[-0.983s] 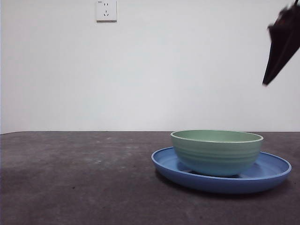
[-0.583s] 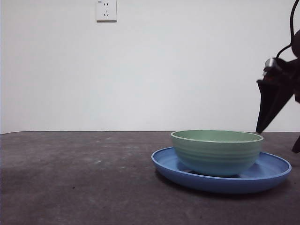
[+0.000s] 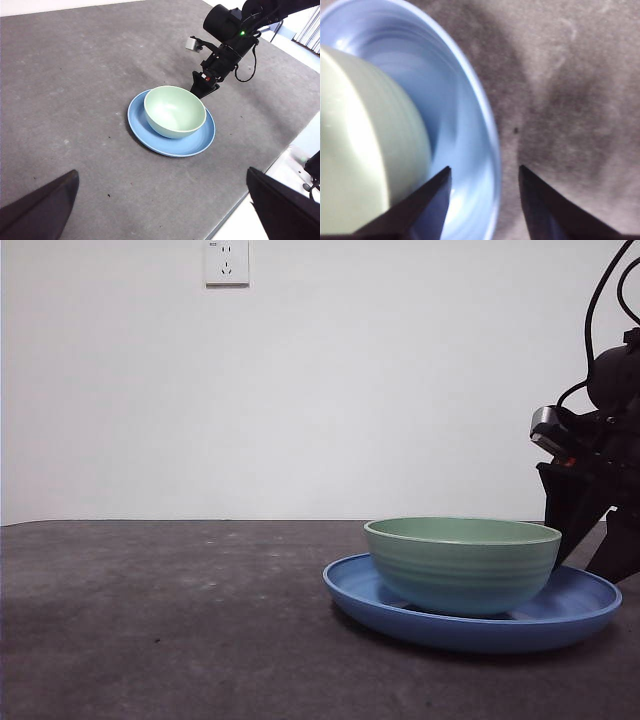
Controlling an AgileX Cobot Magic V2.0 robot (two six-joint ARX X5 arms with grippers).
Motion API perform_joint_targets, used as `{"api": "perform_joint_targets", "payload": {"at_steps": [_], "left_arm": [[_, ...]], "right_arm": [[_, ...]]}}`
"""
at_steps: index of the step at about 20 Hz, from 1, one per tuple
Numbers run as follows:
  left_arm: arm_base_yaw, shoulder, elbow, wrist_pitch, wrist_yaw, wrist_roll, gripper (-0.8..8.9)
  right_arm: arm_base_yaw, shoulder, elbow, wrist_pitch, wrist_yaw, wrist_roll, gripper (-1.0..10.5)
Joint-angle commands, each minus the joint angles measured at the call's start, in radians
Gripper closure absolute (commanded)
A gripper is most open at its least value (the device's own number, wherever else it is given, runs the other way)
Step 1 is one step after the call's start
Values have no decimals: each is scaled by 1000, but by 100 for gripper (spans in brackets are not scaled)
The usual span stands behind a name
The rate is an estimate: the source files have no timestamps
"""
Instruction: Place the green bowl on the blue plate
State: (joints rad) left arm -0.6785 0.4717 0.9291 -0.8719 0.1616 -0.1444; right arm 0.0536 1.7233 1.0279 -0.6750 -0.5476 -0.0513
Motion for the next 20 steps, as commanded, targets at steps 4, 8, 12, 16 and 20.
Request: {"api": "perform_joint_targets", "payload": {"at_steps": [4,8,12,16,20], "left_arm": [[-5,5,10,13,0,0,215],[-5,5,10,13,0,0,215],[-5,5,10,13,0,0,215],[-5,5,10,12,0,0,215],[-5,5,10,12,0,0,215]], "right_arm": [[3,18,17,-3,33,-10,827],[3,18,17,-10,45,4,874],[3,18,17,-19,63,19,913],[3,18,17,-19,77,19,935],[5,16,66,-70,77,25,935]]}}
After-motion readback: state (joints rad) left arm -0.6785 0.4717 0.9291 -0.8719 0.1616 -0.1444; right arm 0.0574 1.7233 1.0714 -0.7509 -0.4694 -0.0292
